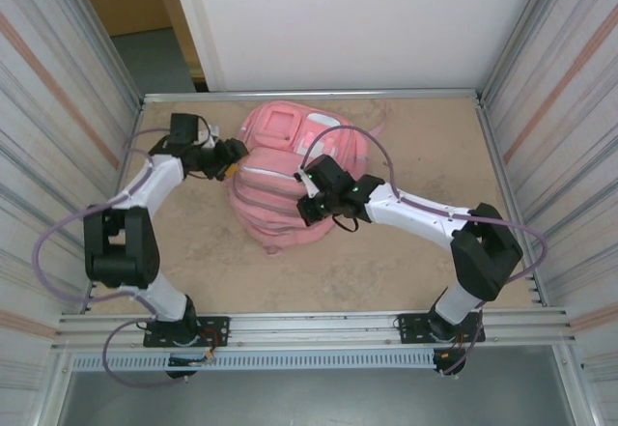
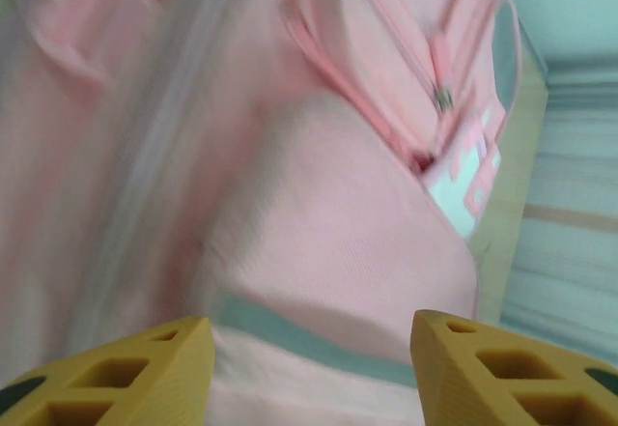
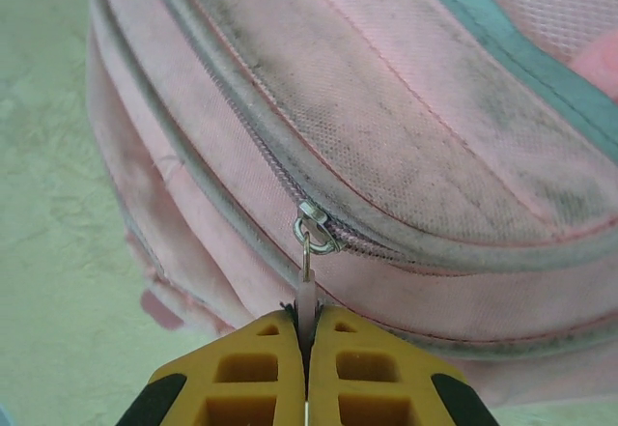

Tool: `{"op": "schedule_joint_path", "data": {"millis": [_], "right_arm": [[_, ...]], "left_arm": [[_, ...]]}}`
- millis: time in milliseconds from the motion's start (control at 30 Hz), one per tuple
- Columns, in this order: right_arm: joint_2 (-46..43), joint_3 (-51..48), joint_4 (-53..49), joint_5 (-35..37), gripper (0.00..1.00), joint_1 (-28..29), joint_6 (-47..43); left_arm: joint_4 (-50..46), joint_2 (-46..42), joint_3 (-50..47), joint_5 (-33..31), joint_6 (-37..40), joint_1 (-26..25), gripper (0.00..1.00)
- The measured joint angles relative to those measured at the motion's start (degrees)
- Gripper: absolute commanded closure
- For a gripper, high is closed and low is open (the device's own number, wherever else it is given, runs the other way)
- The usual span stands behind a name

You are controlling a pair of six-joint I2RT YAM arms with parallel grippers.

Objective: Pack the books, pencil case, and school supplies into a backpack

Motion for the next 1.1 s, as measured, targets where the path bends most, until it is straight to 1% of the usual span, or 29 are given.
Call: {"op": "schedule_joint_path", "data": {"millis": [67,167,267,333,433,567,600,667,800,867,967,1033,1100], "right_arm": [[0.4,0.0,0.2,-0.4,1.0,1.0,0.0],[0.5,0.0,0.7,-1.2,1.0,1.9,0.0],[0.5,0.0,1.2,-1.5,1.0,2.8,0.0],[0.5,0.0,1.7,-1.4,1.0,3.5,0.0],[0.6,0.0,2.6,-1.4,1.0,3.9,0.3],[0.7,0.0,2.5,-1.2,1.0,3.9,0.9],[0.7,-0.1,2.5,-1.2,1.0,3.9,1.1],[0.7,-0.2,2.5,-1.2,1.0,3.9,1.3],[0.7,-0.2,2.8,-1.4,1.0,4.0,1.4],[0.7,-0.3,3.1,-1.4,1.0,4.1,1.4],[0.7,-0.3,3.5,-1.7,1.0,4.5,1.4],[0.7,-0.3,4.0,-2.1,1.0,5.0,1.5],[0.8,-0.3,4.5,-2.9,1.0,5.5,1.5]], "left_arm": [[0.4,-6.4,-5.4,-3.7,-2.1,-5.5,0.41],[2.2,-13.1,-11.6,-9.5,-6.5,-13.6,0.41],[3.7,-14.8,-14.6,-14.4,-10.6,-17.2,0.41],[4.7,-14.2,-15.3,-16.9,-13.4,-17.9,0.42],[6.3,-13.6,-16.2,-19.1,-17.2,-18.5,0.42],[7.7,-14.0,-17.3,-22.0,-21.0,-20.3,0.37],[7.6,-14.6,-17.5,-23.3,-21.6,-21.0,0.36],[6.7,-17.2,-18.3,-26.4,-22.6,-22.5,0.39],[1.7,-24.5,-19.2,-32.4,-24.3,-25.1,0.39],[0.8,-26.2,-19.2,-34.3,-25.1,-25.8,0.39],[1.9,-25.1,-20.0,-35.2,-26.8,-26.1,0.38],[2.4,-22.6,-20.4,-35.1,-27.6,-26.1,0.38],[3.4,-19.1,-20.4,-35.1,-28.4,-26.1,0.41]]}}
